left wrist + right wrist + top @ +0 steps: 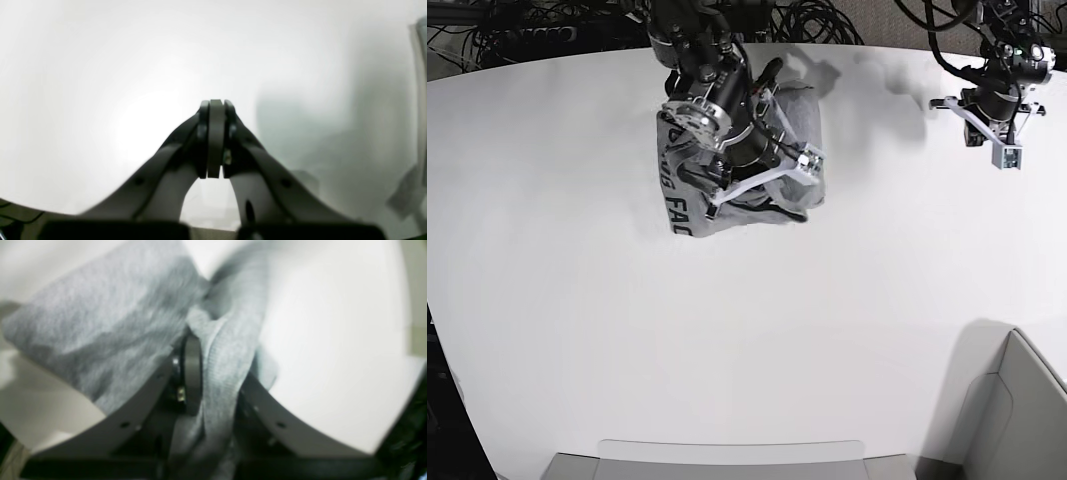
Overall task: Fold the T-shirt properly
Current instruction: 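Lift the bundled shirt with the right gripper and roll it over, then press and tuck the bundle's edges with both grippers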
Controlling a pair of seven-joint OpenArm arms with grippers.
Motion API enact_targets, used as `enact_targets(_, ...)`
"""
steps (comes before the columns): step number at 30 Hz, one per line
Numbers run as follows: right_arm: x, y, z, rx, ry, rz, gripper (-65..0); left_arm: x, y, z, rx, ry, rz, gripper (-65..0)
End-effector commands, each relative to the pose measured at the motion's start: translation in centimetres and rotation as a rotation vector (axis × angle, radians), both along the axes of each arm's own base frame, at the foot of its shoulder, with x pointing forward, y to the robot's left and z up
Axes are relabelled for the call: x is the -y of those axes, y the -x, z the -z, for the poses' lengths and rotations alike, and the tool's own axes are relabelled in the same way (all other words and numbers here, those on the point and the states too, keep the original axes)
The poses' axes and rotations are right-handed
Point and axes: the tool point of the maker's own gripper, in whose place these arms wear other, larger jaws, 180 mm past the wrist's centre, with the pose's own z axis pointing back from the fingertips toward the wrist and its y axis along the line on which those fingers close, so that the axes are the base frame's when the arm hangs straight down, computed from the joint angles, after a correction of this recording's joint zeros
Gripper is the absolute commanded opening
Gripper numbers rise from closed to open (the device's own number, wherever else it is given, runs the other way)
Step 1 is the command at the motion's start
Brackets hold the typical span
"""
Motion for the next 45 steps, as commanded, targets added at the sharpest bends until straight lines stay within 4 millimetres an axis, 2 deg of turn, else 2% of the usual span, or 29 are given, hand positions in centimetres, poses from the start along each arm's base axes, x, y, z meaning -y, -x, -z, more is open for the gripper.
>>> enact_targets(1,-1.2,0.0,-0.8,0.026,-0.035,-0.029,-65.0,-0.2,-0.5,-0.8,0.030,-0.014,0.008,-65.0)
enact_targets(11,-3.9,1.6,3.8,-0.080,0.069,-0.148,-65.0,-1.2,0.0,-1.1,0.034,-0.026,-0.025,-65.0)
enact_targets(15,-5.1,1.6,4.1,-0.076,0.056,-0.187,-65.0,-1.1,0.0,-1.0,0.033,-0.021,-0.026,-65.0)
enact_targets(20,-5.5,1.5,4.5,-0.092,0.022,-0.157,-65.0,-1.1,0.0,-1.0,0.035,-0.021,-0.026,-65.0)
enact_targets(26,-7.8,3.8,4.0,-0.200,-0.143,-0.219,-43.4,-1.1,-0.1,-1.1,0.039,-0.022,-0.025,-65.0)
enact_targets(28,-9.0,4.5,3.2,-0.234,-0.221,-0.251,-39.7,-1.1,-0.1,-1.0,0.040,-0.021,-0.026,-65.0)
enact_targets(31,-9.6,4.3,2.2,-0.241,-0.278,-0.271,-39.4,-1.0,-0.1,-1.0,0.041,-0.020,-0.026,-65.0)
enact_targets(32,-9.3,3.9,2.0,-0.242,-0.293,-0.256,-39.4,-1.0,0.0,-0.9,0.037,-0.016,-0.028,-65.0)
enact_targets(36,-7.3,1.0,-1.0,-0.169,-0.385,-0.165,-39.4,-0.9,0.0,-0.4,0.026,-0.005,-0.027,-65.0)
enact_targets(38,-5.1,-0.9,-1.6,-0.150,-0.424,-0.081,-39.4,-0.7,-0.1,-0.5,0.031,-0.002,-0.021,-65.0)
enact_targets(42,0.8,-3.2,-1.1,-0.133,-0.429,0.066,-39.4,2.3,-1.6,-0.9,0.086,0.093,0.051,-65.0)
enact_targets(45,4.1,-2.5,-0.4,-0.149,-0.425,0.105,-39.4,5.4,-2.6,-1.4,0.132,0.187,0.123,-65.0)
